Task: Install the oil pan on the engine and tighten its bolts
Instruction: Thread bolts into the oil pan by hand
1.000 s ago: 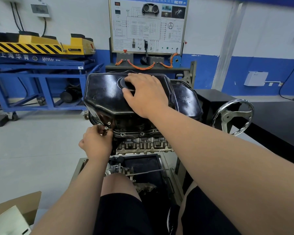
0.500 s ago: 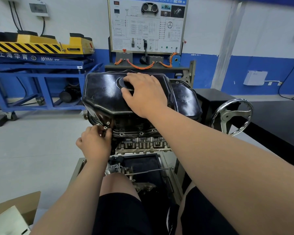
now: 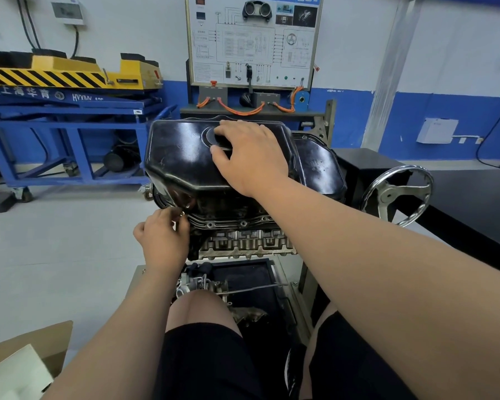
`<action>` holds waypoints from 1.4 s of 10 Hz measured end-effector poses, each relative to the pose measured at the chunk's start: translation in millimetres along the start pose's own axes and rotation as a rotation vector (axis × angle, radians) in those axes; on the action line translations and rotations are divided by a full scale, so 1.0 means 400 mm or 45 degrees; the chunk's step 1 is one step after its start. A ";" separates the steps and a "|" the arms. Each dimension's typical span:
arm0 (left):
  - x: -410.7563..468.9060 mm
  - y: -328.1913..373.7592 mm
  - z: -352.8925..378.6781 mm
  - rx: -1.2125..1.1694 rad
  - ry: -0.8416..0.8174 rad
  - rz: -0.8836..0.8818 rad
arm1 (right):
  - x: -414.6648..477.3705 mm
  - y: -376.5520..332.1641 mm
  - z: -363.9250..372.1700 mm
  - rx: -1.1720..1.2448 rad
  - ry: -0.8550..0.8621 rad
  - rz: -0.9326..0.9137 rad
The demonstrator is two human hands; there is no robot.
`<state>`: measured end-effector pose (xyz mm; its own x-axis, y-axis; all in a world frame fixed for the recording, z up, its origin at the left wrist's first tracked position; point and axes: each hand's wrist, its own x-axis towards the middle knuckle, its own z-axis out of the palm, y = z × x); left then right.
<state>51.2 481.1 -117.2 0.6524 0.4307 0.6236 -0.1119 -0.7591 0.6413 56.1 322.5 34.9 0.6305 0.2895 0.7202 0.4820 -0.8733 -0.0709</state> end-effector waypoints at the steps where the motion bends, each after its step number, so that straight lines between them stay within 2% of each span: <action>1: -0.004 0.010 0.004 -0.066 0.025 -0.143 | 0.000 0.001 0.000 -0.011 -0.019 0.005; 2: 0.001 0.010 0.004 -0.075 0.029 -0.183 | 0.000 0.001 0.000 -0.015 -0.019 0.000; 4: 0.009 0.002 0.000 -0.085 -0.015 -0.083 | 0.001 0.001 0.002 -0.023 -0.018 0.004; 6: -0.003 0.011 0.006 -0.184 0.016 -0.306 | 0.001 0.001 0.001 -0.019 -0.011 -0.001; 7: 0.002 0.005 0.007 -0.108 -0.012 -0.325 | -0.001 0.001 0.001 -0.004 -0.003 -0.004; 9: -0.008 0.006 0.009 -0.042 0.020 -0.146 | -0.002 0.000 0.000 0.006 0.001 0.000; 11: -0.003 0.012 0.009 -0.149 0.022 -0.304 | -0.003 -0.001 -0.003 0.022 0.018 -0.004; 14: -0.003 0.027 0.003 -0.213 -0.016 -0.331 | -0.004 0.001 0.001 0.025 0.043 -0.008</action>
<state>50.1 471.7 -111.7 0.6841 0.5931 0.4245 -0.0613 -0.5333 0.8437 55.5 321.9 33.6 0.6064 0.2812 0.7437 0.4979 -0.8636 -0.0795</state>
